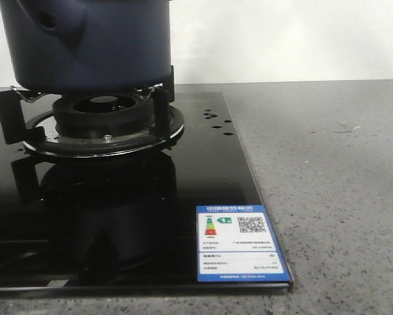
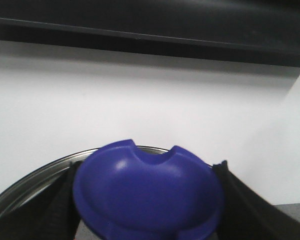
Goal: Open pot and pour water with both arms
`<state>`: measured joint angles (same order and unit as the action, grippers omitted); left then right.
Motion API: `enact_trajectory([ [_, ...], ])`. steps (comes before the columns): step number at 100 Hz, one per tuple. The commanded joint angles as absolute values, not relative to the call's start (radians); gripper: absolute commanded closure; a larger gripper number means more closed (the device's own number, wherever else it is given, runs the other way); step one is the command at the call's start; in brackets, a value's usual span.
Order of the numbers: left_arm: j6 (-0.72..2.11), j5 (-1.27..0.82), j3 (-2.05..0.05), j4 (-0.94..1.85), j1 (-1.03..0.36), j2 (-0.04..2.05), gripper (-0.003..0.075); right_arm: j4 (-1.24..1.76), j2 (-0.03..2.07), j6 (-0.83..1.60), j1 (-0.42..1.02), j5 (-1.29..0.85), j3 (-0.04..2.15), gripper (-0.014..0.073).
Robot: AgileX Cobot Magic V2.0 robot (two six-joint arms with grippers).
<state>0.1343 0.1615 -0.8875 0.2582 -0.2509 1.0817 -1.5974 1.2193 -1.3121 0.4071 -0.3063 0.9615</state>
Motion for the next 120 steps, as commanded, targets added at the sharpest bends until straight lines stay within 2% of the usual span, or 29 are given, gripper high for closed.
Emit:
enact_trajectory([
  [1, 0.135, 0.265, -0.928, 0.252, -0.247, 1.056, 0.0341, -1.679, 1.15, -1.425, 0.342, -0.234, 0.91, 0.0263],
  [15, 0.135, 0.265, -0.928, 0.252, -0.247, 1.056, 0.0341, -1.784, 1.102, -1.545, 0.256, -0.166, 0.801, 0.0263],
  [38, 0.135, 0.265, -0.928, 0.252, -0.247, 1.056, 0.0341, -1.828, 1.084, -1.549, 0.222, -0.137, 0.696, 0.0263],
  [83, 0.135, 0.265, -0.928, 0.252, -0.247, 1.056, 0.0341, -1.833, 1.084, -1.589, 0.222, -0.084, 0.697, 0.0263],
  [104, 0.135, 0.265, -0.928, 0.252, -0.247, 1.056, 0.0341, -1.829, 1.084, -1.613, 0.224, 0.007, 0.715, 0.0263],
  [120, 0.135, 0.265, -0.928, 0.252, -0.247, 1.056, 0.0341, -1.829, 1.084, -1.613, 0.224, -0.05, 0.739, 0.0263],
])
